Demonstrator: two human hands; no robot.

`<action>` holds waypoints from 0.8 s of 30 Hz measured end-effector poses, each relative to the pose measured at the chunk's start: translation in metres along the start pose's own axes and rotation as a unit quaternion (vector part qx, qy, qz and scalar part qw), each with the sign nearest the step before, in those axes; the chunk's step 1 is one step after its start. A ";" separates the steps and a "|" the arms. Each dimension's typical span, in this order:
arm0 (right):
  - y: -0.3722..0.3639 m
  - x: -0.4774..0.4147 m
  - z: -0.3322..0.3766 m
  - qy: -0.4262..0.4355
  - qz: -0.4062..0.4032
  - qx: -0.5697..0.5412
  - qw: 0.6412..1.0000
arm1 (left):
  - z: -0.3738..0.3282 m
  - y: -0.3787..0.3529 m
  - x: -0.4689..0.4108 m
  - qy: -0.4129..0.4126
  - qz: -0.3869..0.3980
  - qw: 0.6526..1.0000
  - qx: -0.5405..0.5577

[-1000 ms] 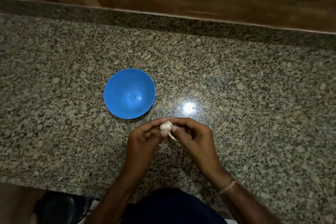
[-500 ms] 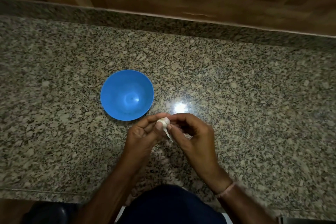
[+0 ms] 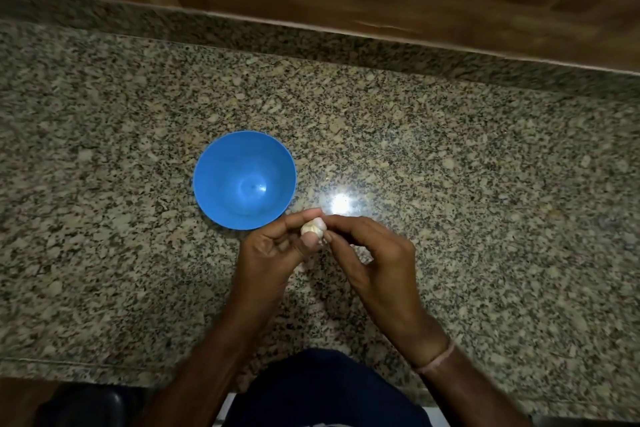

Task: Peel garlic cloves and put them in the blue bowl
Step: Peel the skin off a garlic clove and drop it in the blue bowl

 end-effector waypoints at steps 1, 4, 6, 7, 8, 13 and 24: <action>0.001 -0.001 -0.002 0.009 0.004 0.011 1.000 | -0.001 0.000 0.000 -0.003 0.000 1.000 -0.014; 0.003 -0.002 -0.006 0.022 0.010 0.028 0.999 | -0.004 0.000 0.002 -0.010 0.004 0.999 -0.044; 0.002 -0.001 -0.007 0.038 0.009 0.050 0.998 | -0.004 -0.001 0.003 -0.014 0.004 0.998 -0.057; 0.002 -0.001 -0.007 0.050 0.007 0.068 0.996 | -0.004 -0.001 0.003 -0.016 0.003 0.998 -0.063; 0.001 0.000 -0.006 0.062 0.002 0.087 0.994 | -0.004 -0.002 0.003 -0.017 0.002 0.998 -0.066; -0.004 0.000 -0.006 0.068 -0.026 0.109 0.991 | -0.002 -0.007 0.004 -0.025 -0.010 0.998 -0.057; -0.002 0.006 -0.018 0.052 0.049 0.070 0.995 | 0.005 0.004 0.003 -0.001 0.024 0.995 -0.092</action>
Point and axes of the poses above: each hand's wrist, its own x-axis away from the middle knuckle, its own y-axis out of the back of the hand, z = x × y, the point moved 1 cm from there along -x, towards the middle knuckle, and after that the axes turned 5 degrees about -y, right-handed, at the moved point
